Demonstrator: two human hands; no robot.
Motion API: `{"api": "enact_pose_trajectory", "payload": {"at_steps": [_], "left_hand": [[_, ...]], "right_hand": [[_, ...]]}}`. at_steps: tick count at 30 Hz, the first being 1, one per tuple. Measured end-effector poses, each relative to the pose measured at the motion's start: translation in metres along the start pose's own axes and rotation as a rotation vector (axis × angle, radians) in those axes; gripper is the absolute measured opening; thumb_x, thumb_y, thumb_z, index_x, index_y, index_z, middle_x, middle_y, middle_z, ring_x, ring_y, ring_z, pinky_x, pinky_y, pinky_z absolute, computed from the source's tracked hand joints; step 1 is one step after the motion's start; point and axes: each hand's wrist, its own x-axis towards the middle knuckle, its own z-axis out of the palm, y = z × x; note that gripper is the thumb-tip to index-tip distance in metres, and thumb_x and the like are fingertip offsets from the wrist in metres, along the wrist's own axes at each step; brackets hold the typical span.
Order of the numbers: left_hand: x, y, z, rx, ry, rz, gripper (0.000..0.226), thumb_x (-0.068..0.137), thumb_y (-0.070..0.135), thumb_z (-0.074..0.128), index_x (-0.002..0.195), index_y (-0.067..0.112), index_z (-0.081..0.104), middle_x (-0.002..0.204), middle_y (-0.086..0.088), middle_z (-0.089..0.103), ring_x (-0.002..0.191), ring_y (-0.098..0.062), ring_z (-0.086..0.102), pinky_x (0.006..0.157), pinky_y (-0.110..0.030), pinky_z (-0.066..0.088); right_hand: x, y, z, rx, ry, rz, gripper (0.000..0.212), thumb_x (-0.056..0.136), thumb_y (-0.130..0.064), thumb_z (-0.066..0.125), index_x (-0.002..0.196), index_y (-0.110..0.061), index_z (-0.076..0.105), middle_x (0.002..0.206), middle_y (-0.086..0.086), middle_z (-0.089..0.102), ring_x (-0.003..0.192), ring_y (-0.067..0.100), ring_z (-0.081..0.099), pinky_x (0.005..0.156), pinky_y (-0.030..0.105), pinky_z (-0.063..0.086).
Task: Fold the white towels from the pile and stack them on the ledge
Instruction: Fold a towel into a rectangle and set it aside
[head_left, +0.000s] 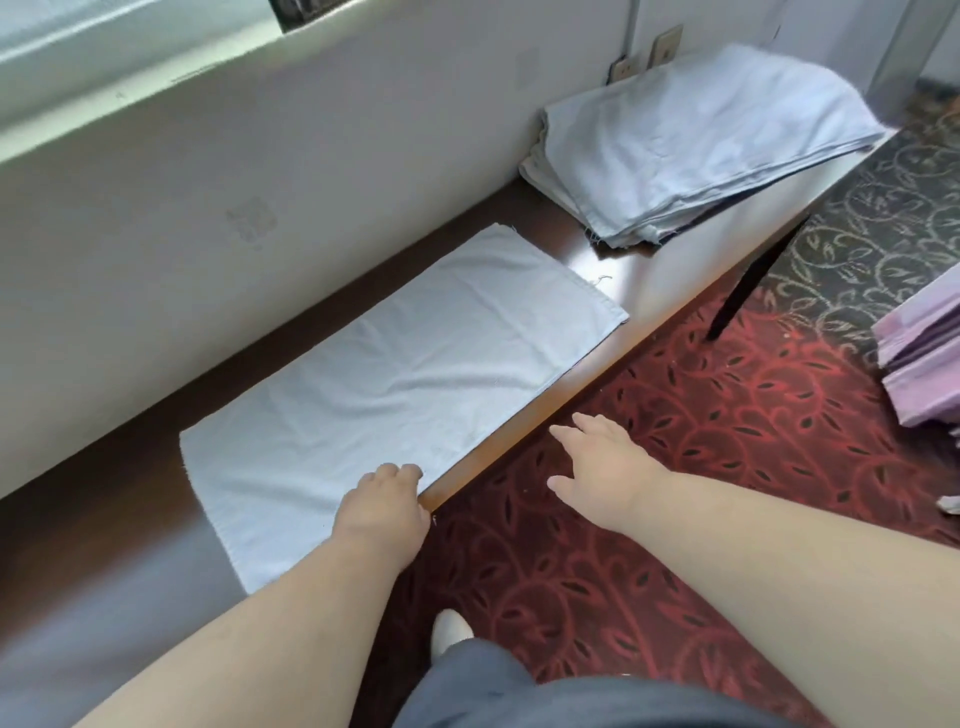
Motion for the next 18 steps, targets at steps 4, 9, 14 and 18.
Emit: {"api": "enact_pose_trajectory", "payload": {"at_steps": [4, 9, 14, 18], "left_hand": [[0.032, 0.065, -0.029, -0.067, 0.064, 0.172, 0.048, 0.095, 0.034, 0.045, 0.142, 0.030, 0.040, 0.142, 0.005, 0.043, 0.128, -0.021, 0.042, 0.102, -0.035, 0.038], [0.097, 0.107, -0.064, -0.081, 0.071, 0.317, 0.049, 0.097, 0.029, 0.043, 0.146, 0.029, 0.036, 0.150, 0.006, 0.038, 0.136, -0.018, 0.035, 0.108, -0.034, 0.036], [0.179, 0.116, -0.085, -0.007, -0.102, 0.408, 0.040, 0.098, 0.032, 0.043, 0.138, 0.035, 0.046, 0.144, 0.008, 0.044, 0.128, -0.017, 0.046, 0.102, -0.036, 0.044], [0.225, 0.133, -0.079, 0.034, -0.207, 0.455, 0.040, 0.096, 0.043, 0.046, 0.135, 0.035, 0.051, 0.139, 0.008, 0.048, 0.125, -0.016, 0.049, 0.101, -0.033, 0.044]], "right_hand": [[0.022, 0.020, -0.025, 0.061, 0.048, 0.029, 0.072, 0.097, -0.044, 0.051, 0.158, -0.024, 0.018, 0.166, 0.004, 0.009, 0.153, 0.026, -0.001, 0.122, 0.048, 0.017], [0.072, 0.038, -0.047, 0.178, 0.082, 0.081, 0.072, 0.096, -0.045, 0.054, 0.157, -0.024, 0.022, 0.165, 0.005, 0.015, 0.152, 0.027, 0.010, 0.121, 0.046, 0.021], [0.118, 0.057, -0.072, 0.422, 0.122, 0.229, 0.073, 0.093, -0.047, 0.057, 0.155, -0.021, 0.029, 0.159, 0.004, 0.032, 0.140, 0.026, 0.041, 0.113, 0.038, 0.037], [0.148, 0.076, -0.081, 0.733, 0.207, 0.422, 0.064, 0.096, -0.040, 0.058, 0.152, -0.018, 0.033, 0.135, 0.007, 0.055, 0.117, 0.025, 0.058, 0.093, 0.031, 0.044]]}}
